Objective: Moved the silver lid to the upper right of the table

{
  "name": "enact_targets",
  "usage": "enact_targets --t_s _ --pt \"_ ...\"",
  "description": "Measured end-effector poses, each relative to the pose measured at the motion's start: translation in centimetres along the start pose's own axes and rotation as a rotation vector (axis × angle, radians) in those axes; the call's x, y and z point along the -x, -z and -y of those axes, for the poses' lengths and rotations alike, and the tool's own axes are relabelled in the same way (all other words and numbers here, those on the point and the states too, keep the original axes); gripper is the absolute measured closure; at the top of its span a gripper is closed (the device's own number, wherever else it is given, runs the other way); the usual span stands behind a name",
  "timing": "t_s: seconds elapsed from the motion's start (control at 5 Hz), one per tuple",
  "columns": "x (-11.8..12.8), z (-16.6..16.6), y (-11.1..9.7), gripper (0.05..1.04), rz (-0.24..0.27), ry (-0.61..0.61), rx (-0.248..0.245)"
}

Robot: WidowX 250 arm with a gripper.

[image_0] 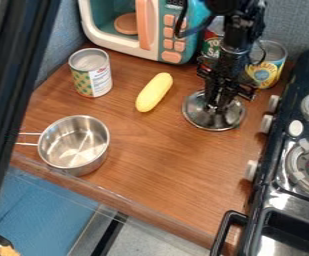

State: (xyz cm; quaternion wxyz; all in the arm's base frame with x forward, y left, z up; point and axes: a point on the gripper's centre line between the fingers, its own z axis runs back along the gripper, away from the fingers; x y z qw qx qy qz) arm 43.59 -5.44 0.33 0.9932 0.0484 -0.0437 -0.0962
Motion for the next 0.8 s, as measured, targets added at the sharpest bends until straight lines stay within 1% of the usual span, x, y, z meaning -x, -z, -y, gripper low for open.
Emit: enact_targets --t_s 0.2,0.4,0.6,0.8 --pt "0.2 0.1 0.0 0.449 -0.009 0.002 0.004" --pt "0.4 -0.1 -1.5 0.163 -0.004 -0.005 0.012" --pt "0.2 -1.4 -5.6 0.075 0.059 -0.04 0.022" --pt "1.9 -2.3 -6.1 0.079 0.017 -0.081 0.049"
